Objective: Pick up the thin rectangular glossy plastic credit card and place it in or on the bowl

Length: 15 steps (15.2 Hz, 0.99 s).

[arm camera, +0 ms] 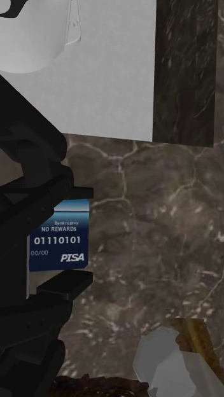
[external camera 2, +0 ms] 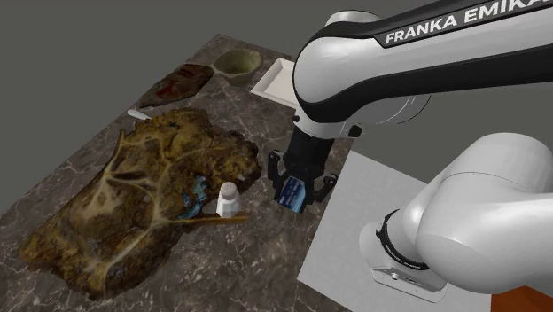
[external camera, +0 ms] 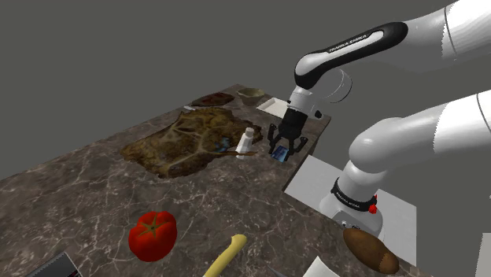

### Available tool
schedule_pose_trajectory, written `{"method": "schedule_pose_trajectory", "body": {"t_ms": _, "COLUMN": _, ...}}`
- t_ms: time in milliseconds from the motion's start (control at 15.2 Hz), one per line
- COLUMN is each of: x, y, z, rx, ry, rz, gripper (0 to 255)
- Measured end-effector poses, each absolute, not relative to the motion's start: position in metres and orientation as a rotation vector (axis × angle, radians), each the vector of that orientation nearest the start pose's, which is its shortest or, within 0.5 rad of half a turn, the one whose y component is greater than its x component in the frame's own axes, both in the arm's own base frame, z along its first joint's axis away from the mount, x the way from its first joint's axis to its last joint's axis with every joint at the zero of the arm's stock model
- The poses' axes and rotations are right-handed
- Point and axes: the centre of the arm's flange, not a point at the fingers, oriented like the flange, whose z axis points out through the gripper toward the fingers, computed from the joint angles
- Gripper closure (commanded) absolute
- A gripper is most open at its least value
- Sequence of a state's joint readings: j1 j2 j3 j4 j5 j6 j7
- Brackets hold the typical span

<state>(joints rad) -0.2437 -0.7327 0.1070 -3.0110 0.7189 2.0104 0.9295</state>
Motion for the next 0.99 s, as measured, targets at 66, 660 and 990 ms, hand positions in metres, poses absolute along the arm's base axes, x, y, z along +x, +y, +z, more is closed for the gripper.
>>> {"method": "schedule_pose_trajectory", "body": {"t_ms": 66, "x": 0.264, "y": -0.005, "z": 0.317, "rx": -1.956, "ry": 1.831, "rz": 0.583, "gripper": 255}}
{"method": "schedule_pose_trajectory", "body": {"t_ms": 660, "x": 0.264, "y": -0.006, "z": 0.354, "rx": -1.956, "ry": 1.831, "rz": 0.583, "gripper": 255}}
{"method": "schedule_pose_trajectory", "body": {"t_ms": 990, "x": 0.264, "y": -0.006, "z": 0.38, "rx": -1.956, "ry": 1.831, "rz": 0.584, "gripper": 255}}
